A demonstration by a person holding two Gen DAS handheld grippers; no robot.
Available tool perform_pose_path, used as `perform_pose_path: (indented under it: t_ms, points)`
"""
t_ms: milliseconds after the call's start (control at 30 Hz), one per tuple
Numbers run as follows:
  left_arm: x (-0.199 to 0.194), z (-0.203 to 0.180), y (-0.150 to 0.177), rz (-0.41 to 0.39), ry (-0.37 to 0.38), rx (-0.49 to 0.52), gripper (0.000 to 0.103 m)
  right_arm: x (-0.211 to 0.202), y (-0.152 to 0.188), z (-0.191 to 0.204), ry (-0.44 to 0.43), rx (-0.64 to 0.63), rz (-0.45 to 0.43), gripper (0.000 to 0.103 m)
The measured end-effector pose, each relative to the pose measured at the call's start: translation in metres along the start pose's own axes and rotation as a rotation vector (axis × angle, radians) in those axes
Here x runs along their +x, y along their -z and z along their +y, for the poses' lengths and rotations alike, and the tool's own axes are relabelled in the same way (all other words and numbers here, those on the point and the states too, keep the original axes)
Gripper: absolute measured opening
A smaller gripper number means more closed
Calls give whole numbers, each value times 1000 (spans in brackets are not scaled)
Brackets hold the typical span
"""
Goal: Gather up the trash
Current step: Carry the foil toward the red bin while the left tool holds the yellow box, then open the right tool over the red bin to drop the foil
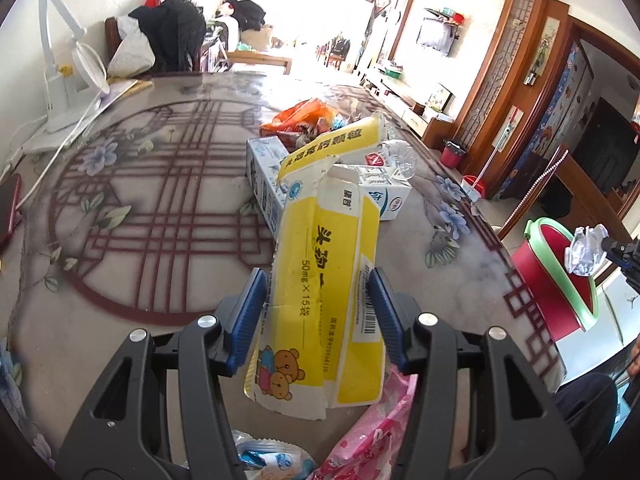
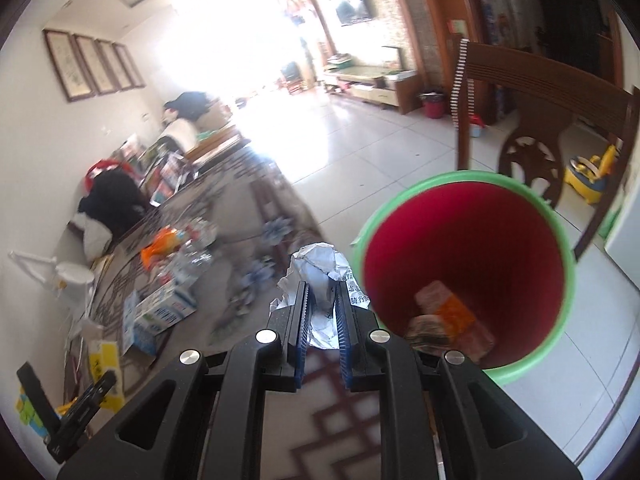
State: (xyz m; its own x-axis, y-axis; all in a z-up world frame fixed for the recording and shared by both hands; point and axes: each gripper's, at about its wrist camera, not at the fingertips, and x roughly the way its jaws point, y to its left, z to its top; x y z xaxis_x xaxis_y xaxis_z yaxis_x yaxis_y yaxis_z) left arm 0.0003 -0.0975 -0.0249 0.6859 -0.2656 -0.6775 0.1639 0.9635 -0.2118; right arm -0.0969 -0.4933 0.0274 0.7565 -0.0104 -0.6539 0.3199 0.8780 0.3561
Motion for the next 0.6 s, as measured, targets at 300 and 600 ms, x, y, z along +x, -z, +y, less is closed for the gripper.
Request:
perform_pose_path:
  t_ms: [300,600]
  points:
    - [1,-36,6,10,21,137,51,1,-4,-64,74,113,-27,13]
    - [0,-139,-13,52,290,228,51,-10,1,-103,127,215,-102,64]
